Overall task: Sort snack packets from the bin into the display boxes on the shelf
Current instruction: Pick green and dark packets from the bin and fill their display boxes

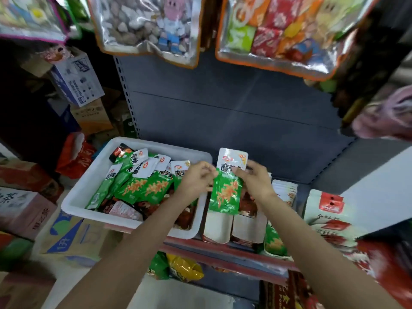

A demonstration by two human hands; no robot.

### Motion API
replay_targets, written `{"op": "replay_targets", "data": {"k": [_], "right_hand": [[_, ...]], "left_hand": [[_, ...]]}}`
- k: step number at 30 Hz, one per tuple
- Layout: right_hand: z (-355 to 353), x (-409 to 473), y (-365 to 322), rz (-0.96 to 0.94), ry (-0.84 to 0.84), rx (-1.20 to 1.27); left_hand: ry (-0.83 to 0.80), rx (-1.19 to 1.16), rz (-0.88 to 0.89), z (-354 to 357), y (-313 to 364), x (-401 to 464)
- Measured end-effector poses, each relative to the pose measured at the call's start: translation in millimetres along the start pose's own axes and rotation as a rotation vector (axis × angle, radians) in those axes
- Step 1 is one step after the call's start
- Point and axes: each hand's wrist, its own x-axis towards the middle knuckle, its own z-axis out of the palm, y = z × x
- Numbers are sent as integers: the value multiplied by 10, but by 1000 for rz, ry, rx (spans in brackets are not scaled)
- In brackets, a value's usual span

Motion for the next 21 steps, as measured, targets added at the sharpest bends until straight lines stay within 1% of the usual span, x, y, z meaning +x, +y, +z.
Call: {"op": "replay_targets", "data": {"k": [1,3,7,9,11,13,17,19,21], "right_hand": [[-167,7,2,-13,38,7],[-509,6,-7,-50,123,2],[-1104,-26,9,-119,264,-24],[-1292,-61,15,-156,300,-15],[-1429,-79,43,-174,300,-27],[-1523,-80,95,-159,279,-43],[-1606,-97,172,-151,255,0],[-1639,-119,170,-149,261,93],[-1683,-133,184,-161,275,157]], "left_hand": [[-9,5,9,154,25,44],[-24,123,44,473,48,140],[-144,505,182,1043,85,269],[-166,698,259,1238,90,321],[-185,812,306,1378,111,339],[-193,890,318,1480,150,324],[-126,979,336,1556,217,290],[-136,968,368,1549,191,271],[-181,898,371,1516,135,249]]}}
